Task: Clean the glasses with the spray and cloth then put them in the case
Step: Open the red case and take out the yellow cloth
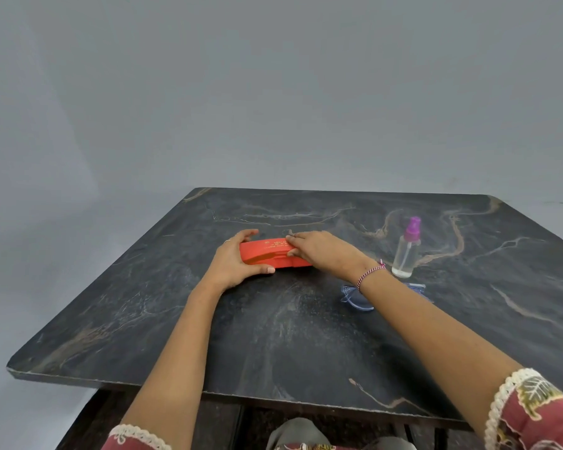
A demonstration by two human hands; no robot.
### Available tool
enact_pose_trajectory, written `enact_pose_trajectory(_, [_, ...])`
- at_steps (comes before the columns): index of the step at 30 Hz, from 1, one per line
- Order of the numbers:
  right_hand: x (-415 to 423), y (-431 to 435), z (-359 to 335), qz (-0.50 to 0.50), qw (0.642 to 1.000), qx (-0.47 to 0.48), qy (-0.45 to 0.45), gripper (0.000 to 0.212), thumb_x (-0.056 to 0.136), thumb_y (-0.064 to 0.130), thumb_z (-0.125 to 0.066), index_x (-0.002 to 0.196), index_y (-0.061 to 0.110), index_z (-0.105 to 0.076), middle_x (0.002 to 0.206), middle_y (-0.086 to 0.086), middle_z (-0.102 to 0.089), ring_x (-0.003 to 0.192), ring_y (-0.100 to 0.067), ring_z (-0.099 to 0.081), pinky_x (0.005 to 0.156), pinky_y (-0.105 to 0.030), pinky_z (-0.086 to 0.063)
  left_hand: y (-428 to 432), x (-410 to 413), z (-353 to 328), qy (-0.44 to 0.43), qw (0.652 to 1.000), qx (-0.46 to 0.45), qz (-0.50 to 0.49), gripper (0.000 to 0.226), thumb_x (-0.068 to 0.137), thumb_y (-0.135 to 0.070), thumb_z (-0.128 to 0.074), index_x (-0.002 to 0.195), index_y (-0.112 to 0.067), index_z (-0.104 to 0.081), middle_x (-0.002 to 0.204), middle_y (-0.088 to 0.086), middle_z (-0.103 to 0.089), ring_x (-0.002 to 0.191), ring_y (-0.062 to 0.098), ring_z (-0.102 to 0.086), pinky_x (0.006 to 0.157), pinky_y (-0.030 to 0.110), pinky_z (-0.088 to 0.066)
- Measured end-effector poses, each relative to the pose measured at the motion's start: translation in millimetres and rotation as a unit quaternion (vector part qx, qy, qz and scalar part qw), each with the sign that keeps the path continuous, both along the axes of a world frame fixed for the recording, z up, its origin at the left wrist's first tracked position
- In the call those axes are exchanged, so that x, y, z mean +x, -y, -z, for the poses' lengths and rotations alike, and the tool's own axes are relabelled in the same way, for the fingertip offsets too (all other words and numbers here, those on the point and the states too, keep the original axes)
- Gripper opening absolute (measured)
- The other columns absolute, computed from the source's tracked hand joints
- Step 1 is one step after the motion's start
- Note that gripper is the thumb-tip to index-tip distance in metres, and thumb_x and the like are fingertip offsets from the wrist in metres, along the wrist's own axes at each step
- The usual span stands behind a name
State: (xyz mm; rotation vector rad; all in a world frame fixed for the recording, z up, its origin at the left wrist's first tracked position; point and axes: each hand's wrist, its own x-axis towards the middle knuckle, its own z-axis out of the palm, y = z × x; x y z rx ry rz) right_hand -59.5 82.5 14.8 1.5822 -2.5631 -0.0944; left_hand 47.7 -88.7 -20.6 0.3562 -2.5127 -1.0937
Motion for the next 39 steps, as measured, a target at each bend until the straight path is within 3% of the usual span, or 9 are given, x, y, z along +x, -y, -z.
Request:
enact_pose_trajectory(5, [0,-4,-4,-0.015,0.999,-0.024,0.029,0.044,0.102,0.030,-0.029,0.139,0.009,-0.040,0.141,-0.011,-0.044,0.126,-0.027,-0.045,0.104,-0.036,-0.034,8,6,0,0.004,0.993,0.116,0.027,0.067,0.067,-0.033,-0.081,0.127,-0.028,-0.052,0.122,0.003,-0.057,0.108,0.017,-0.056,0.095,0.032,-0.046])
enact_pose_trajectory(9, [1,-6,-5,-0.027,0.998,-0.046,0.026,0.040,0.102,0.025,-0.030,0.138,0.012,-0.042,0.137,-0.009,-0.050,0.123,-0.026,-0.049,0.102,-0.035,-0.035,7,9,-3,0.001,0.985,0.168,0.030,0.069,0.069,-0.021,-0.081,0.128,-0.026,-0.047,0.105,0.004,-0.061,0.098,0.019,-0.060,0.093,0.032,-0.048])
enact_pose_trajectory(13, [-2,-1,-13,-0.002,0.991,-0.129,0.028,0.034,0.100,0.021,-0.037,0.130,0.012,-0.053,0.129,-0.007,-0.058,0.119,-0.022,-0.053,0.098,-0.029,-0.037,9,11,-3,0.016,0.989,0.147,0.026,0.101,0.050,-0.024,-0.091,0.133,-0.037,-0.037,0.125,0.006,-0.052,0.117,0.022,-0.052,0.104,0.041,-0.042])
enact_pose_trajectory(19, [-11,10,-22,0.034,0.951,-0.284,0.120,0.022,0.093,0.011,-0.054,0.107,0.004,-0.068,0.107,-0.010,-0.069,0.101,-0.021,-0.063,0.082,-0.015,-0.038,5,9,-2,0.027,0.991,0.124,-0.033,0.120,0.057,-0.016,-0.089,0.149,-0.012,-0.013,0.139,0.012,-0.048,0.130,0.026,-0.044,0.106,0.035,-0.035])
enact_pose_trajectory(23, [-21,19,-24,0.060,0.937,-0.308,0.152,0.020,0.092,0.009,-0.055,0.104,0.005,-0.070,0.104,-0.010,-0.070,0.098,-0.017,-0.062,0.077,-0.009,-0.035,1,10,-5,0.037,0.996,0.074,-0.030,0.099,0.059,-0.015,-0.087,0.142,-0.005,-0.034,0.134,0.011,-0.053,0.124,0.027,-0.049,0.093,0.025,-0.036])
enact_pose_trajectory(27, [-31,27,-26,0.080,0.928,-0.319,0.175,0.017,0.091,0.009,-0.057,0.102,0.007,-0.071,0.101,-0.008,-0.070,0.094,-0.013,-0.060,0.077,-0.012,-0.037,-2,11,-8,0.049,0.996,0.064,-0.028,0.099,0.062,-0.017,-0.086,0.144,-0.008,-0.031,0.141,0.009,-0.047,0.127,0.025,-0.045,0.099,0.028,-0.035])
enact_pose_trajectory(32, [-37,38,-27,0.103,0.929,-0.297,0.198,0.020,0.091,0.010,-0.056,0.106,0.005,-0.069,0.106,-0.010,-0.068,0.101,-0.017,-0.060,0.087,-0.019,-0.042,-2,12,-10,0.061,0.996,0.051,-0.027,0.089,0.064,-0.021,-0.085,0.140,-0.010,-0.039,0.133,0.011,-0.050,0.122,0.027,-0.047,0.087,0.024,-0.032])
enact_pose_trajectory(36, [-36,37,-24,0.091,0.934,-0.293,0.181,0.020,0.093,0.010,-0.054,0.107,0.007,-0.068,0.106,-0.008,-0.068,0.098,-0.015,-0.060,0.082,-0.016,-0.041,-3,12,-12,0.071,0.996,0.039,-0.027,0.083,0.066,-0.022,-0.083,0.138,-0.010,-0.042,0.116,0.006,-0.049,0.118,0.027,-0.047,0.086,0.025,-0.033])
enact_pose_trajectory(39, [-34,31,-21,0.066,0.943,-0.291,0.148,0.020,0.092,0.010,-0.056,0.108,0.009,-0.067,0.107,-0.007,-0.068,0.098,-0.016,-0.059,0.084,-0.021,-0.044,-3,12,-13,0.076,0.996,0.030,-0.026,0.085,0.066,-0.024,-0.084,0.138,-0.011,-0.041,0.121,0.007,-0.049,0.118,0.027,-0.047,0.086,0.025,-0.034])
